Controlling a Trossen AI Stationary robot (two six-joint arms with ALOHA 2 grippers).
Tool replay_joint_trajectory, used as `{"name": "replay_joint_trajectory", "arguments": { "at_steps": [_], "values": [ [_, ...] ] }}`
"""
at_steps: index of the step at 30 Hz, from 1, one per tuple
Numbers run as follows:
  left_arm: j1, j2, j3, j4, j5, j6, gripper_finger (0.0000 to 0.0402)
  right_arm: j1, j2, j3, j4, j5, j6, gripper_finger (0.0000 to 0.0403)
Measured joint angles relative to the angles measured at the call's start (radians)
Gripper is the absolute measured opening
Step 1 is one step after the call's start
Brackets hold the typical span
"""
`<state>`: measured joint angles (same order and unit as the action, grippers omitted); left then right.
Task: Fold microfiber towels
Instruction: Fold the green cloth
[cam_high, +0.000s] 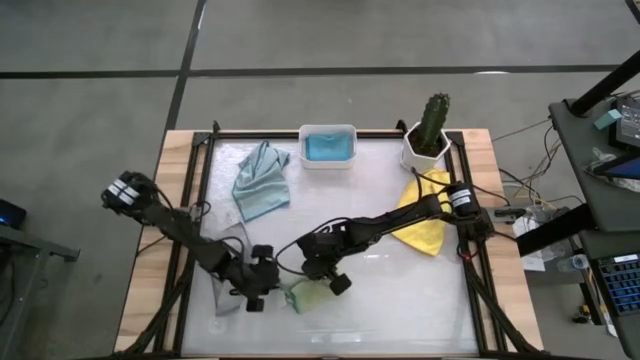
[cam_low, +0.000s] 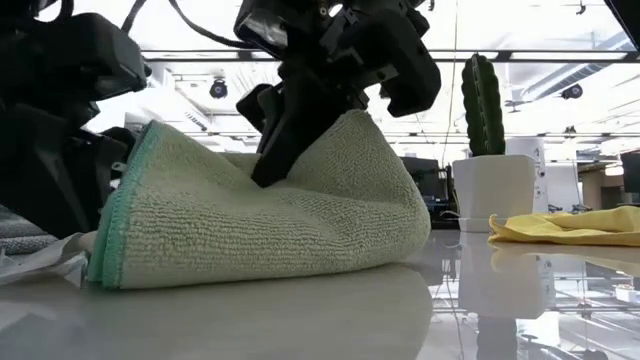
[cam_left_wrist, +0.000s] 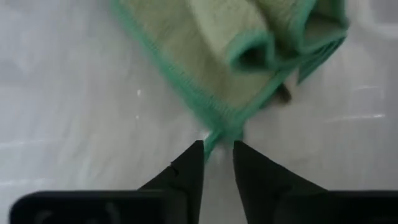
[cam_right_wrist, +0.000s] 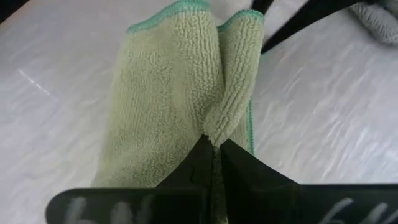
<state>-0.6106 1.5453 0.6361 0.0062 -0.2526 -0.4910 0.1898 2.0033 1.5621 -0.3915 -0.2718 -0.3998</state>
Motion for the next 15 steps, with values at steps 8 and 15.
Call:
{"name": "replay_joint_trajectory", "arguments": {
  "at_steps": [8,15],
  "values": [
    [0.015,0.093,0.01,0.071,-0.069,0.004,0.001,0.005,0.008,0.025,0.031,-0.026,-0.035,0.0009],
    [0.022,0.093,0.007,0.09,-0.097,0.076,0.0002,-0.001,0.011,0.024,0.086,-0.025,-0.057,0.0009]
  ]
}}
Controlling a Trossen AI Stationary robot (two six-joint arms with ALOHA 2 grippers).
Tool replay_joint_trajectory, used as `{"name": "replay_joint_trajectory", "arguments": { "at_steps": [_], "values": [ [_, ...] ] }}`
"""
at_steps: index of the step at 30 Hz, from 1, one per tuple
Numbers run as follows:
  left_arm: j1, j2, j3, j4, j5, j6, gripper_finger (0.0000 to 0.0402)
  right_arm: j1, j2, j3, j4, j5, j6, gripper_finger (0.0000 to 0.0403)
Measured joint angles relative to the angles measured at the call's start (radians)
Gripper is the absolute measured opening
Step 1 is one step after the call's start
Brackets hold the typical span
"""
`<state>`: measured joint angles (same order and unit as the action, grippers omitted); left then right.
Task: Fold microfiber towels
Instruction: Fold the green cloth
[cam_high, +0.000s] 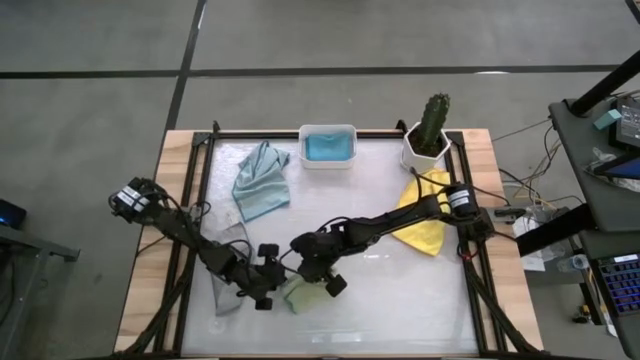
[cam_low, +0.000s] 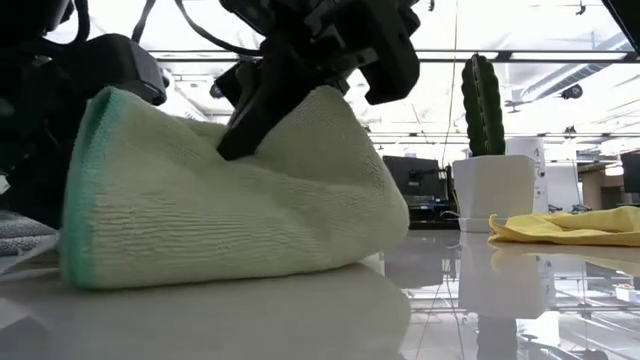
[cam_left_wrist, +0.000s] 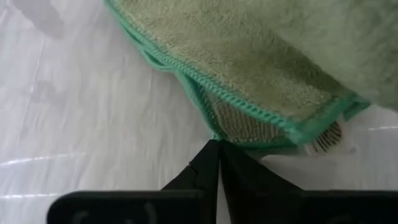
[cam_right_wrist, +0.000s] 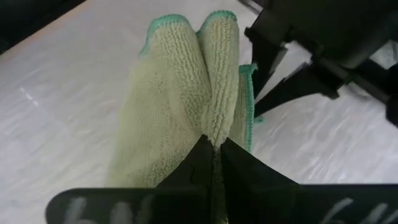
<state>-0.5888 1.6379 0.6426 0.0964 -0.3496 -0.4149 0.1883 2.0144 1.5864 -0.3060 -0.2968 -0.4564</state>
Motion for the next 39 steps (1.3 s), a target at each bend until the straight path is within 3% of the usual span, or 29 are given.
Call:
{"name": "replay_joint_trajectory", "arguments": {
  "at_steps": [19,24,30,33,39],
  "values": [
    [0.0,-0.004,-0.001,-0.003,0.009,-0.007,0.0005,-0.063,0.09,-0.001,0.058,0.01,0.035,0.0009],
    [0.0,-0.045,-0.001,-0.062,0.06,-0.03,0.0053,-0.064,0.095,-0.001,0.057,0.01,0.041,0.0016],
    [0.0,-0.149,0.032,-0.338,0.067,-0.119,0.0113,-0.067,0.095,0.004,0.057,0.012,0.072,0.0053],
    [0.0,-0.212,0.042,-0.42,0.112,-0.131,0.0123,-0.071,0.095,0.006,0.051,0.023,0.081,0.0075],
    [0.0,-0.341,0.047,-0.428,0.125,-0.157,0.0125,-0.08,0.068,0.007,0.03,0.063,0.09,0.011]
  ]
}}
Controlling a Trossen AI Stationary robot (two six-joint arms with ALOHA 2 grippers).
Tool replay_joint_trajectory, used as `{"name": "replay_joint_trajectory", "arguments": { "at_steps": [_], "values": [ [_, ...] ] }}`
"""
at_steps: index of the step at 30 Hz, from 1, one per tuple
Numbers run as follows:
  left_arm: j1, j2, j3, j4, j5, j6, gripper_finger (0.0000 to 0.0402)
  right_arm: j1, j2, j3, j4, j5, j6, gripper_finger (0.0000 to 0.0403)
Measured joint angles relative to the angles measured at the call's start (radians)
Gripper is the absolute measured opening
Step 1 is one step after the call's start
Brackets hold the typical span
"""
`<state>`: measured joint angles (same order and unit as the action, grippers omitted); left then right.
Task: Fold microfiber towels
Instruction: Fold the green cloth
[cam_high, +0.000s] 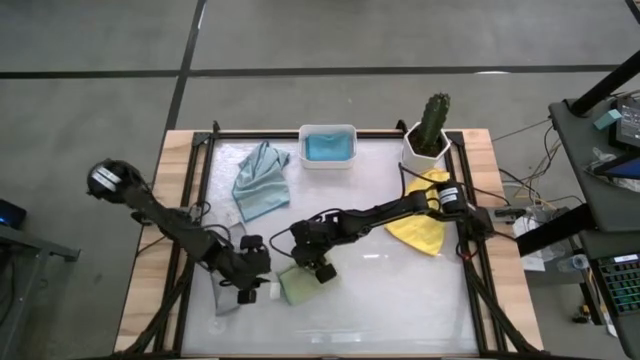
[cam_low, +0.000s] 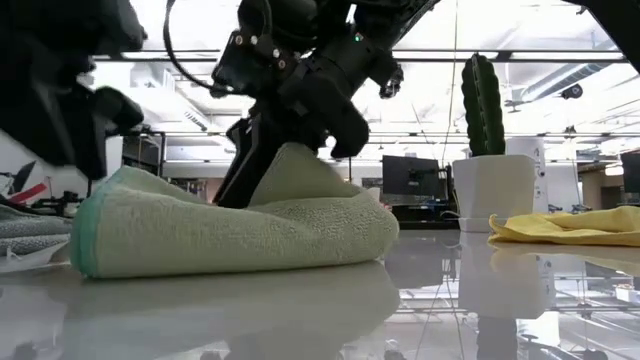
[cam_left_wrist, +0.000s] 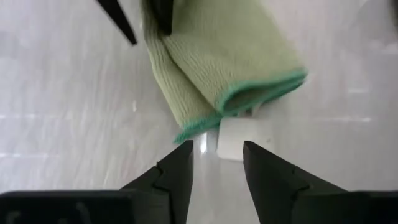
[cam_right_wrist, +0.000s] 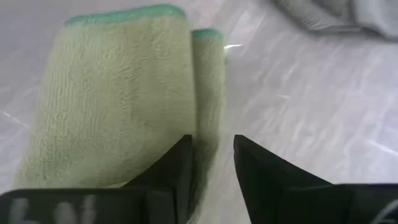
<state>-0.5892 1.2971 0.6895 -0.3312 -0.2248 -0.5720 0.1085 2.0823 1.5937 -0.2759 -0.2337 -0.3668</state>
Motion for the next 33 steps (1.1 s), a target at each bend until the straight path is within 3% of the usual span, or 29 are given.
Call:
{"name": "replay_joint_trajectory", "arguments": {
  "at_steps": [8,14,23,30,33],
  "values": [
    [0.0,-0.095,-0.002,0.054,-0.155,0.001,0.0125,-0.012,-0.063,0.001,-0.026,0.0,-0.008,0.0125],
    [0.0,-0.036,-0.006,0.169,-0.155,-0.024,0.0125,-0.016,-0.142,0.001,-0.133,0.0,-0.003,0.0116],
    [-0.007,0.085,-0.002,0.175,-0.142,-0.059,0.0125,0.035,-0.195,-0.007,-0.284,-0.013,0.09,0.0109],
    [-0.007,0.125,-0.002,0.214,-0.133,-0.058,0.0125,0.076,-0.195,-0.028,-0.289,-0.006,0.167,0.0107],
    [-0.007,0.135,-0.002,0.234,-0.128,-0.045,0.0125,0.075,-0.195,-0.038,-0.28,0.043,0.184,0.0107]
  ]
}}
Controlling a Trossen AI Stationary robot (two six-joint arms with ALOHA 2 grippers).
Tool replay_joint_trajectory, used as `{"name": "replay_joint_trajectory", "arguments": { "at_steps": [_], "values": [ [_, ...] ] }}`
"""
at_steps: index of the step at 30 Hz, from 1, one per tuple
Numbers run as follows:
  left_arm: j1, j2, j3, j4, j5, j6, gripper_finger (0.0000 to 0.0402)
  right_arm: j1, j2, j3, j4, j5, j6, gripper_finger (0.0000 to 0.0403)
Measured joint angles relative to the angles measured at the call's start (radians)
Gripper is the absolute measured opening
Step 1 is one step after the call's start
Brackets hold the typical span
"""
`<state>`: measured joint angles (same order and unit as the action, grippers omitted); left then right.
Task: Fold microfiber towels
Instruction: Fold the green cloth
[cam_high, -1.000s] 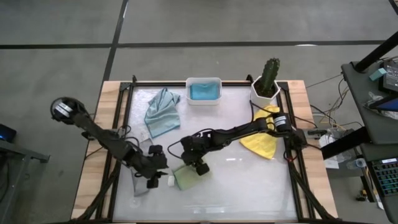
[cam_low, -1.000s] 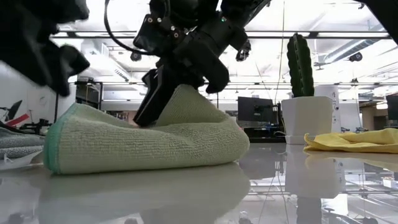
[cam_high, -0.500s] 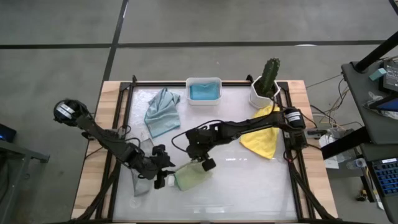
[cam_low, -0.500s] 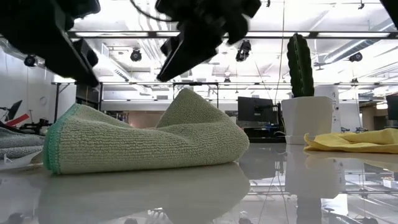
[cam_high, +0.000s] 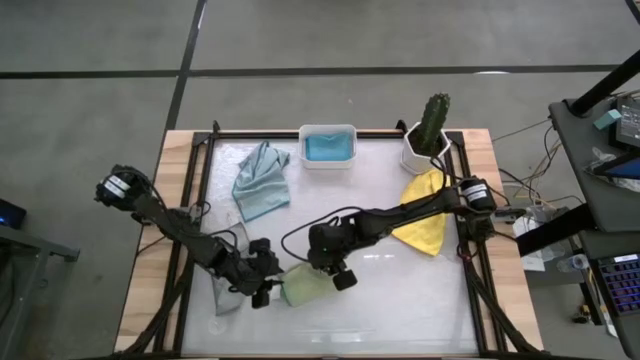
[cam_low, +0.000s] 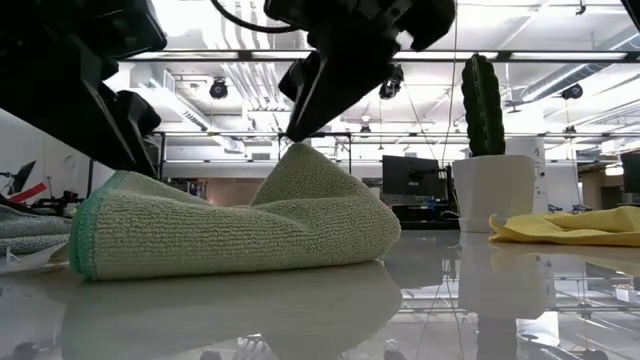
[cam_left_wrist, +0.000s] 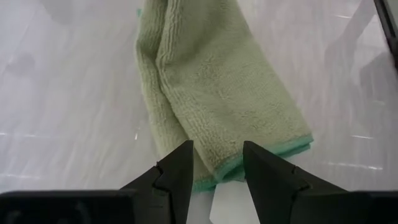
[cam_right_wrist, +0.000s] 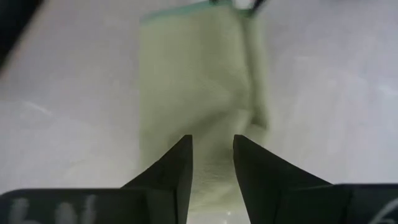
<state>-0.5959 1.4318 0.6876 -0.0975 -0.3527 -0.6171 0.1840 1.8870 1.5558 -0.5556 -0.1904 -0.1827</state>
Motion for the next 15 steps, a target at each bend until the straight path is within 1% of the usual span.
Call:
{"name": "replay_joint_trajectory", "arguments": {
  "at_steps": [3,9,12,15],
  "values": [
    [0.0,0.012,-0.001,0.017,0.001,0.016,0.0125,-0.001,0.0,-0.018,0.004,0.06,0.0,0.0107],
    [0.0,0.037,-0.001,0.015,0.005,0.025,0.012,-0.001,0.0,-0.048,0.038,0.06,-0.018,0.0103],
    [0.0,0.04,-0.002,0.014,0.011,0.042,0.009,-0.001,0.0,-0.051,0.043,0.06,-0.02,0.0082],
    [0.0,0.04,-0.002,0.012,0.034,0.055,0.0032,-0.001,0.0,-0.058,0.051,0.06,-0.038,0.004]
  ]
}}
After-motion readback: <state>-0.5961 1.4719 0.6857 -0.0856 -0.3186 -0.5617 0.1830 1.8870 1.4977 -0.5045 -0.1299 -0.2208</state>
